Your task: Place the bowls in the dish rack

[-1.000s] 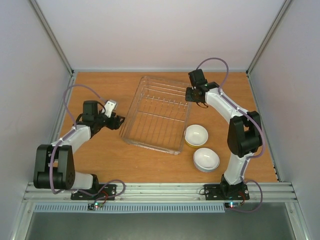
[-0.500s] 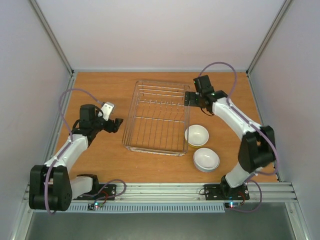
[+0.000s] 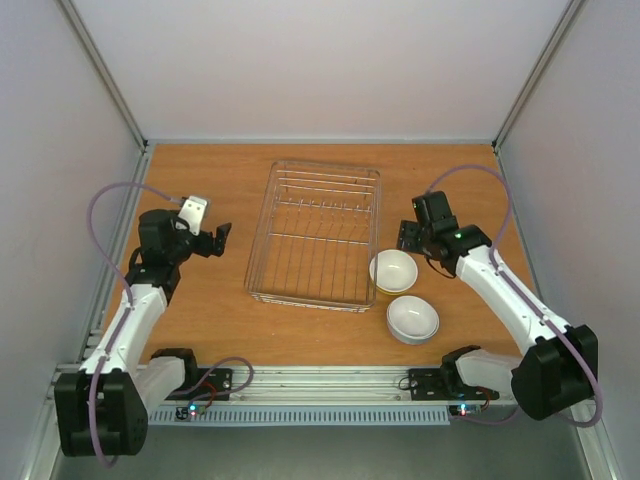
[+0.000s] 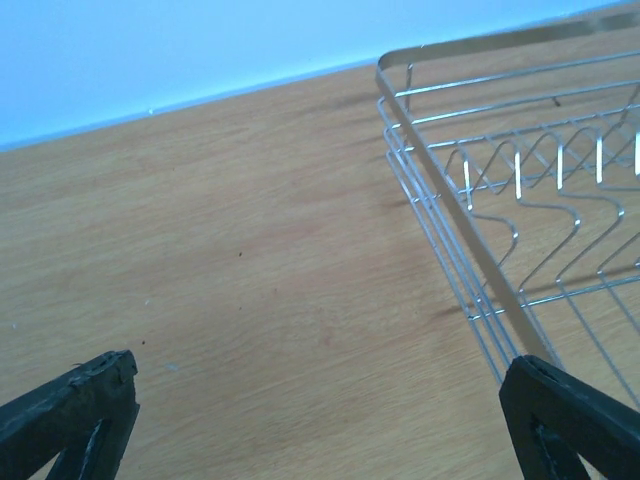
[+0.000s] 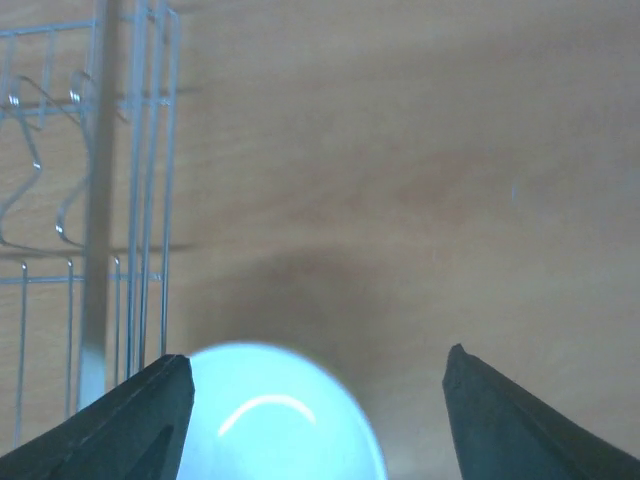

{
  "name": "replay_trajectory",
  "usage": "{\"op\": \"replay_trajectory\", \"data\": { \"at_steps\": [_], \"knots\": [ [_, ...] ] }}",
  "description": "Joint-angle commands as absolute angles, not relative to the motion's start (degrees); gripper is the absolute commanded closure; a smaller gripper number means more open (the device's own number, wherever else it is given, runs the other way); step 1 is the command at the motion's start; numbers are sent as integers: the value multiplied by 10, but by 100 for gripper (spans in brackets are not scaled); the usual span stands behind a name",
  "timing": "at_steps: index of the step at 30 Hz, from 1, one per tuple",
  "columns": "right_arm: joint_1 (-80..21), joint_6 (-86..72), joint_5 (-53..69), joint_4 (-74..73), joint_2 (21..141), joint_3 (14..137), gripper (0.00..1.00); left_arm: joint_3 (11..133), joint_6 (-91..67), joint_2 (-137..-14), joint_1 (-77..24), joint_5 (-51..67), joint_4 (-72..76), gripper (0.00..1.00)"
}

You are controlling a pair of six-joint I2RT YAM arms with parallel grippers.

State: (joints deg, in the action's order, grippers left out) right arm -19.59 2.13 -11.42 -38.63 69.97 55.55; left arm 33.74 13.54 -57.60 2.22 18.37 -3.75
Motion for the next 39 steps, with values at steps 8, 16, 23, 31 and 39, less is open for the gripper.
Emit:
{"op": "replay_trajectory", "data": {
  "at_steps": [8,16,23,31,39],
  "knots": [
    [-197,-26,-106,-446,679,461,55,293,145,-515,26,211,13,1],
    [-197,-25,-87,-407,728,438,74,283,153,-509,26,217,15,1],
    [-197,-29,-95,-412,720,445,99,274,153,-508,26,220,18,0],
    [-198,-23,-131,-485,624,509,99,299,151,-517,26,270,-26,1],
    [-229,-9,-101,-507,586,598,99,353,138,-529,18,347,-82,2]
  ]
}}
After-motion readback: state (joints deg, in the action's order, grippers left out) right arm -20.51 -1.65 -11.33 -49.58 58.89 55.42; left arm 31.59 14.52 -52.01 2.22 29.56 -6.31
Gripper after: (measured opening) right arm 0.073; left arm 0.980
